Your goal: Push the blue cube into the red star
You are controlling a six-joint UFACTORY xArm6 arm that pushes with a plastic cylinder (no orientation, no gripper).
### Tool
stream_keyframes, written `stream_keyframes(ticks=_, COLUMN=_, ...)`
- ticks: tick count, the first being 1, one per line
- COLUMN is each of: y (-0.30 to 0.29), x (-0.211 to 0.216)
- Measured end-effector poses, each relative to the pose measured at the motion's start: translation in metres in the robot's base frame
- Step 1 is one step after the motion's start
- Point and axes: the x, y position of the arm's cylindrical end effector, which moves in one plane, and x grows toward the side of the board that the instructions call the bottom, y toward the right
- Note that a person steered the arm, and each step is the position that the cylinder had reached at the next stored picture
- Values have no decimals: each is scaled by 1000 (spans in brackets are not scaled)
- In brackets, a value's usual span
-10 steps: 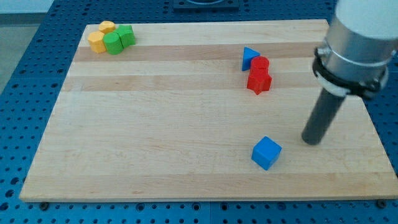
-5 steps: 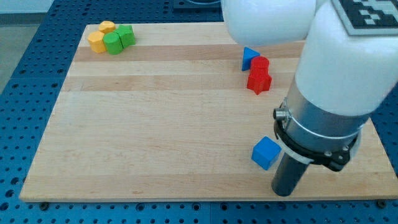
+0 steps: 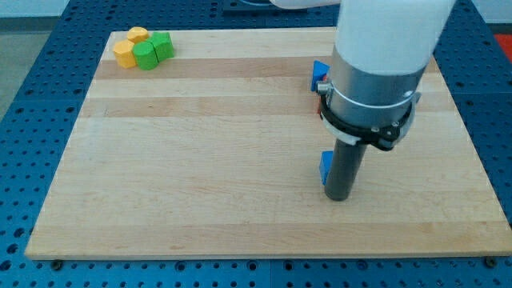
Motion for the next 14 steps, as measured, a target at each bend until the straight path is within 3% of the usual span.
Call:
stream_keyframes(ticks=6, y=-1, x=-74)
stream_keyframes(ticks=12, y=-41, x=-92)
stream_keyframes(ticks=14, y=-43, x=-59)
